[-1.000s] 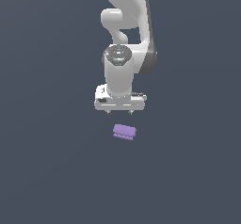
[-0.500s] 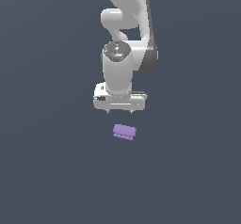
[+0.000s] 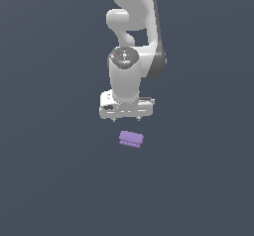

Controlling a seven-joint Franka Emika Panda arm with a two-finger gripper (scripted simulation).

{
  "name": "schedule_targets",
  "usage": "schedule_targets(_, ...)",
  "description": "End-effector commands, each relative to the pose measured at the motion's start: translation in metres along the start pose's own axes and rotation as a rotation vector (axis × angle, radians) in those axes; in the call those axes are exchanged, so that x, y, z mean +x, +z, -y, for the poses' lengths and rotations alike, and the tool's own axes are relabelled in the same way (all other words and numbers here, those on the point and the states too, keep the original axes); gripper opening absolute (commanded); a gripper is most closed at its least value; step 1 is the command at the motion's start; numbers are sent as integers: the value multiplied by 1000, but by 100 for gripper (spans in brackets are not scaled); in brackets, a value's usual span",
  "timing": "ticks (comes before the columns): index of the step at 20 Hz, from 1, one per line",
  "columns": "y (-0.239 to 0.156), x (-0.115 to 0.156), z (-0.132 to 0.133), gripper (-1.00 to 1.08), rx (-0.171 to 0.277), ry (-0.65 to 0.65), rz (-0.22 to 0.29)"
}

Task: Pick up the object and move it to a goal position.

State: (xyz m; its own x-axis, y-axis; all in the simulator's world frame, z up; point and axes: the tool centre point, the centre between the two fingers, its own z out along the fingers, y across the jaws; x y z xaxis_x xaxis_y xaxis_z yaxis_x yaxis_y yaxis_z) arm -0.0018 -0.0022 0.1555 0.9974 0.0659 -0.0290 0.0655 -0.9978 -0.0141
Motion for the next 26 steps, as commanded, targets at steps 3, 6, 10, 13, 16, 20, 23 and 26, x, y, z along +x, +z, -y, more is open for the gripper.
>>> schedule_targets(3, 7, 2, 1, 100, -6, -99, 0)
schedule_targets(6, 14, 4, 1, 100, -10, -182, 0)
schedule_targets(10, 23, 7, 2, 100, -16, -303, 1)
schedule_targets(13, 29, 9, 4, 100, -19, -393, 1)
schedule_targets(16, 36, 11, 5, 100, -22, -484, 1)
schedule_targets(20, 45, 13, 6, 100, -25, -604, 1)
schedule_targets(23, 51, 15, 8, 100, -26, -695, 0)
schedule_targets(26, 58, 17, 9, 100, -27, -785, -1)
